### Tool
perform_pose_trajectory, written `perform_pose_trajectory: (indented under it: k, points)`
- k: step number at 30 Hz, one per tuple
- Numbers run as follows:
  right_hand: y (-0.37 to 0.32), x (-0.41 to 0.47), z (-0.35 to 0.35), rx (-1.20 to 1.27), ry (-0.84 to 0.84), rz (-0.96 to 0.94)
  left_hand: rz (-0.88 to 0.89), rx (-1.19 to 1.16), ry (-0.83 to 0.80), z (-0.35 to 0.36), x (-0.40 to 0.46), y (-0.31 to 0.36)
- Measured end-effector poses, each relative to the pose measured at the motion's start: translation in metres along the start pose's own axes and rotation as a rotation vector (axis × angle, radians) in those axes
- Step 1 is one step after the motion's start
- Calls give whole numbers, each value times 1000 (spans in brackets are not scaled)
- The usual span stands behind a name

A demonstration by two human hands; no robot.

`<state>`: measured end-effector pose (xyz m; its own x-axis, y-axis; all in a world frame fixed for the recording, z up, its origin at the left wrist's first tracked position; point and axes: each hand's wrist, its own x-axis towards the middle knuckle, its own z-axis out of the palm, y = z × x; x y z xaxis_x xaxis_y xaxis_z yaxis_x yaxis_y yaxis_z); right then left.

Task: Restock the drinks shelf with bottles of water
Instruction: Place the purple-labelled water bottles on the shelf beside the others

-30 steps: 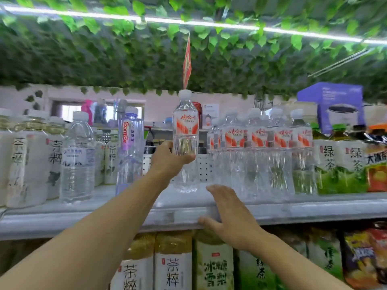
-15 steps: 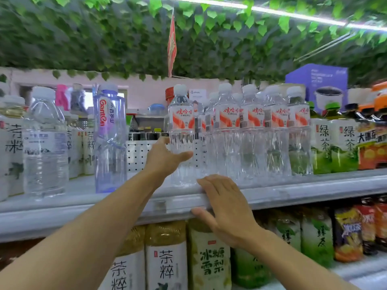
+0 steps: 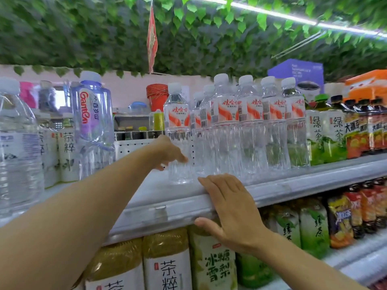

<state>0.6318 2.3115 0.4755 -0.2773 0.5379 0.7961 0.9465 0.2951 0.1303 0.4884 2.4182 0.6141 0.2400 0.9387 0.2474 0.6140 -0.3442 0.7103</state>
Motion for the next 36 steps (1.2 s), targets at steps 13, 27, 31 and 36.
perform_pose_trajectory:
  k: [13,27,31,36]
  points:
    - [5,0,2,-24,41,-30,-56,129,-64,12,64,9]
    - [9,3,10,-68,36,-36,108,134,0,36,93,3]
    - [7,1,9,-50,32,-35,89,120,-14,35,96,-3]
    - [5,1,6,-52,39,-26,16,113,-114,33,95,-9]
